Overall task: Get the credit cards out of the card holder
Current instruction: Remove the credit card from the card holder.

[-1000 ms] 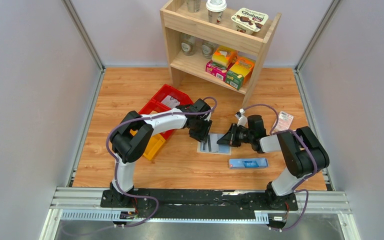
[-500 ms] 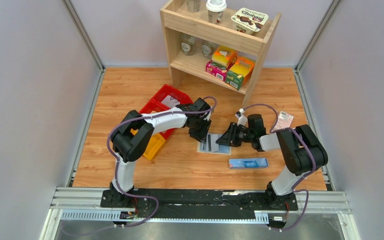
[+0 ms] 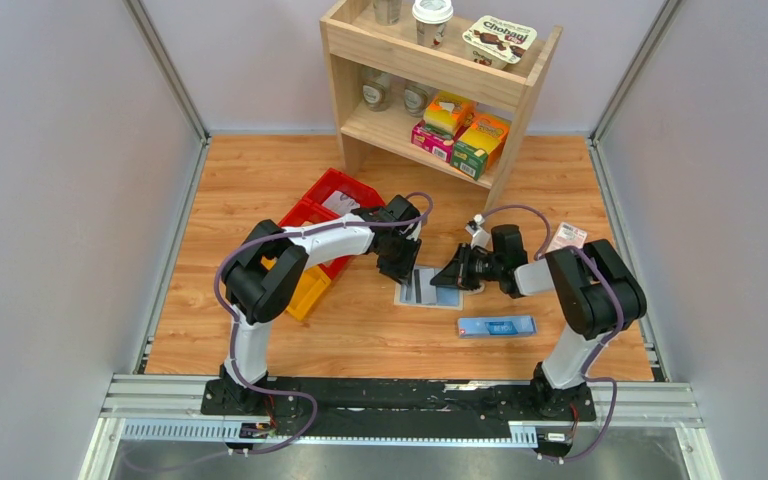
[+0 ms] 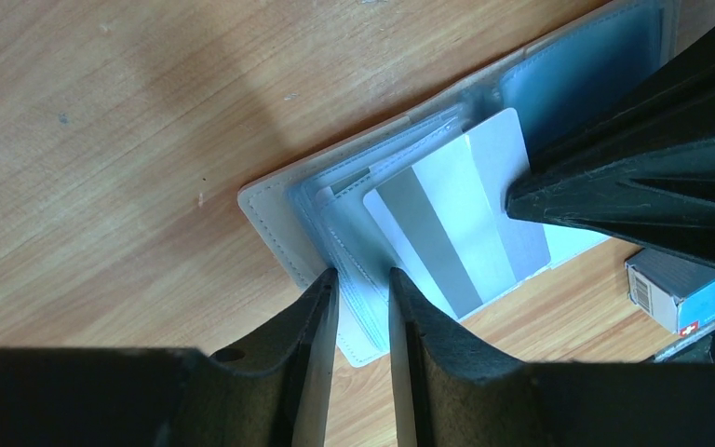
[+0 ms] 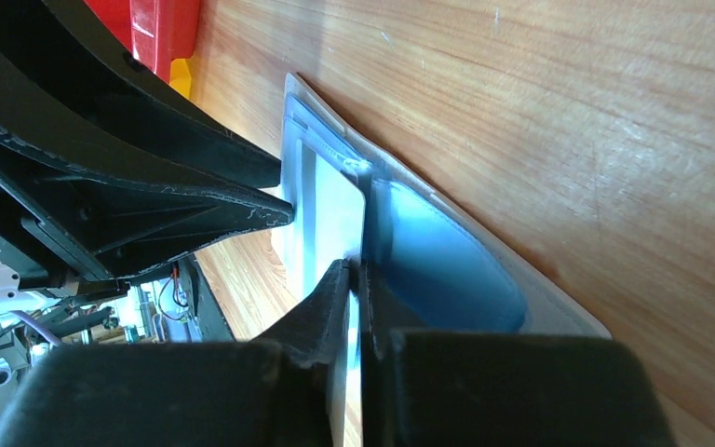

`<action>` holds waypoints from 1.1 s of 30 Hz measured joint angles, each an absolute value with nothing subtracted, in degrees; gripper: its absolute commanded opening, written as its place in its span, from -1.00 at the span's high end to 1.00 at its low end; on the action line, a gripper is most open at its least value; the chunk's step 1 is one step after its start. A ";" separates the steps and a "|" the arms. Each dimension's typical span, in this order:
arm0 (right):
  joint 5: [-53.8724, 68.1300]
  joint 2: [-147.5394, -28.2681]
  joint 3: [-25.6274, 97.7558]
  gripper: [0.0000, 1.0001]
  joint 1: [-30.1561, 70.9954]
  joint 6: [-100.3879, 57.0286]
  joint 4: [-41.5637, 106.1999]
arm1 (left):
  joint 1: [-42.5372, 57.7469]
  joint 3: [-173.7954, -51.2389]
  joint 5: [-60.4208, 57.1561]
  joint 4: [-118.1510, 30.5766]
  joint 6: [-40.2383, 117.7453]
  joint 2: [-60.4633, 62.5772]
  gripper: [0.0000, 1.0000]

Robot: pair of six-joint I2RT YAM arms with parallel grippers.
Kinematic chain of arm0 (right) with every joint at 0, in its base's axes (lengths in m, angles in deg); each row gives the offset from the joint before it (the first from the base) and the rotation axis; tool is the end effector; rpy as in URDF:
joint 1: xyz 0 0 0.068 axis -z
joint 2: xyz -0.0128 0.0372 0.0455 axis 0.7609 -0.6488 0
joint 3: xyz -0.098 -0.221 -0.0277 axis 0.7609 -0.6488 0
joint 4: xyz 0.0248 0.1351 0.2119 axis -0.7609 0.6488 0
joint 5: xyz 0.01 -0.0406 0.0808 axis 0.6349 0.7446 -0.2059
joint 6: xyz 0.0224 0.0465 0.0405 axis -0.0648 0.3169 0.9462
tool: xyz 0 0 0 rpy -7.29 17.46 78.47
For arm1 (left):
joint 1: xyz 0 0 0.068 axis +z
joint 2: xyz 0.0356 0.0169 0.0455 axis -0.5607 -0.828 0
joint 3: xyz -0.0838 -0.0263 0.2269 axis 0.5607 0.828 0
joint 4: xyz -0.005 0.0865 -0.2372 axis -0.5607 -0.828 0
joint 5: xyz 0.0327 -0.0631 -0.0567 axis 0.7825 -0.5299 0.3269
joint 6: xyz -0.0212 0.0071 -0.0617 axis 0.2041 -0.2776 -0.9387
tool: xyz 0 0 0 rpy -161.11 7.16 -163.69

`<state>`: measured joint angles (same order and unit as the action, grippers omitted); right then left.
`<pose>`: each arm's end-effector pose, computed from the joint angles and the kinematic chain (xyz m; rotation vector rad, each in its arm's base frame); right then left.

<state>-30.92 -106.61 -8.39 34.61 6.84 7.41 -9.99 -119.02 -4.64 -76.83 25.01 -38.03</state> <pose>0.2614 0.1078 0.0693 0.0056 2.4479 1.3508 0.2745 -0.2799 0.1222 0.5244 2.8170 -0.5677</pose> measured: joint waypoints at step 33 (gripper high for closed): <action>8.42 -54.37 -10.66 1.00 17.84 -11.28 37.18 | -5.38 -129.08 3.06 -88.30 19.00 -22.04 -0.44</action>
<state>8.42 -54.37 -10.66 17.84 -11.28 37.18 -5.38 -129.08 3.06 -88.30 19.00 -22.04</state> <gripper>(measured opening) 0.005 0.712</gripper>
